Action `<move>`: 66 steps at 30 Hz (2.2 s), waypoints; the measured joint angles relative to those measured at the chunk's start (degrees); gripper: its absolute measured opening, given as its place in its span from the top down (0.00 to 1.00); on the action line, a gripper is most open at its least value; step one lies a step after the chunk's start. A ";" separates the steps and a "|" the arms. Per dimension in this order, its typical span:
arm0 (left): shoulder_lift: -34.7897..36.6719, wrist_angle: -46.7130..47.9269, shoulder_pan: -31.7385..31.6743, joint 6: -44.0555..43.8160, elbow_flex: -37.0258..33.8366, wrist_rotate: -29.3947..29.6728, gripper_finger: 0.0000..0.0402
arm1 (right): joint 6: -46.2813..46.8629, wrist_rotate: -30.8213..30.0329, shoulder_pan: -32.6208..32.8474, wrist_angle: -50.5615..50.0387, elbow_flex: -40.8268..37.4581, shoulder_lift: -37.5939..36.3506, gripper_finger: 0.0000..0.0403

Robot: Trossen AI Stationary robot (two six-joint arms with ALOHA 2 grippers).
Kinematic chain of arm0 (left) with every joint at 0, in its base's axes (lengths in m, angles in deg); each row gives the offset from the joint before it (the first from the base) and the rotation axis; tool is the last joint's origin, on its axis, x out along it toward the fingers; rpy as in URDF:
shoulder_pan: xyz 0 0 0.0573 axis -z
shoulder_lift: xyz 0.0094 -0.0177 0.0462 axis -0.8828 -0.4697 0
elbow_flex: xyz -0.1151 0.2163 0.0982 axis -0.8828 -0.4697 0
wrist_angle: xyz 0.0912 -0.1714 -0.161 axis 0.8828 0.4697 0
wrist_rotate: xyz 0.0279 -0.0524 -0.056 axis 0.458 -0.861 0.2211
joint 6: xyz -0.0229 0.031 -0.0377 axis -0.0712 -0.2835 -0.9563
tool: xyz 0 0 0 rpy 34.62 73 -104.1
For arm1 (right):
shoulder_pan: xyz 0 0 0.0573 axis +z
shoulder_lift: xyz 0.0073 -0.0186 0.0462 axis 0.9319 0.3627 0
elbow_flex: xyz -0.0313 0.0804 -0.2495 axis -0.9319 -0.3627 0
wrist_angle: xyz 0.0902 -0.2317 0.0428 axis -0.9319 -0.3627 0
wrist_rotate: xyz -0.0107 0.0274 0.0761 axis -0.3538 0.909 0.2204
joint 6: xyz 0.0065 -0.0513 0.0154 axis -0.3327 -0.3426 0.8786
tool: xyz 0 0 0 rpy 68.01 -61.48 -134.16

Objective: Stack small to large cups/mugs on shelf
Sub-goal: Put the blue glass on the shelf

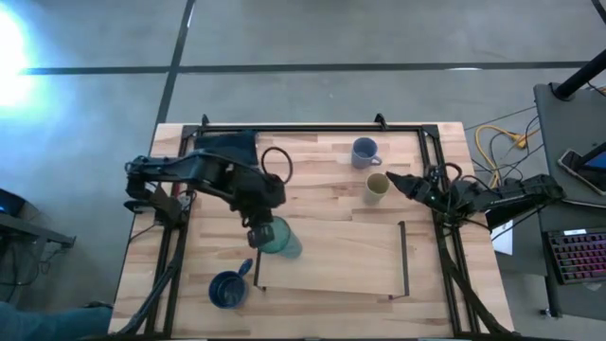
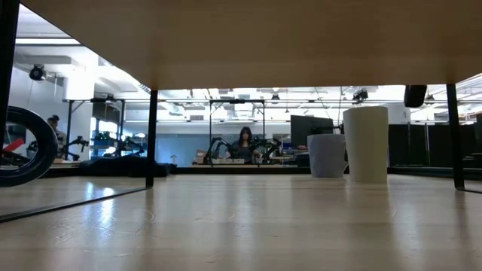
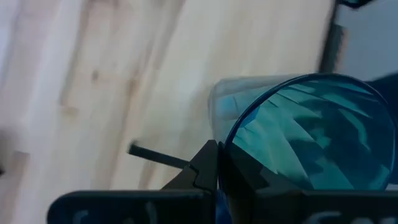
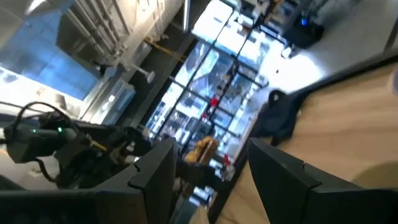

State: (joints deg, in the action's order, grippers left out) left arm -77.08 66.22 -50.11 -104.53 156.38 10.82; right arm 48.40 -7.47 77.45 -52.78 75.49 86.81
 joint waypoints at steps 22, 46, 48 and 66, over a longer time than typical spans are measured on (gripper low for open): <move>4.10 0.05 1.00 2.77 -3.89 0.04 1.00 | -3.20 13.80 2.16 -4.08 13.92 2.60 0.60; 2.96 -0.09 1.97 4.04 -5.46 -0.35 1.00 | -10.11 18.60 10.84 -65.71 73.54 58.75 0.98; 2.96 -0.05 2.36 4.04 -5.46 -0.28 1.00 | -8.94 18.55 11.18 -63.66 74.21 60.95 0.98; 2.96 -3.75 4.95 4.08 -5.11 0.91 1.00 | -5.80 25.82 13.16 -49.39 83.08 80.02 0.98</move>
State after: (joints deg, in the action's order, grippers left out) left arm -74.12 62.47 -45.16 -100.45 151.27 11.73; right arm 42.60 18.35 90.60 -102.16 158.57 166.83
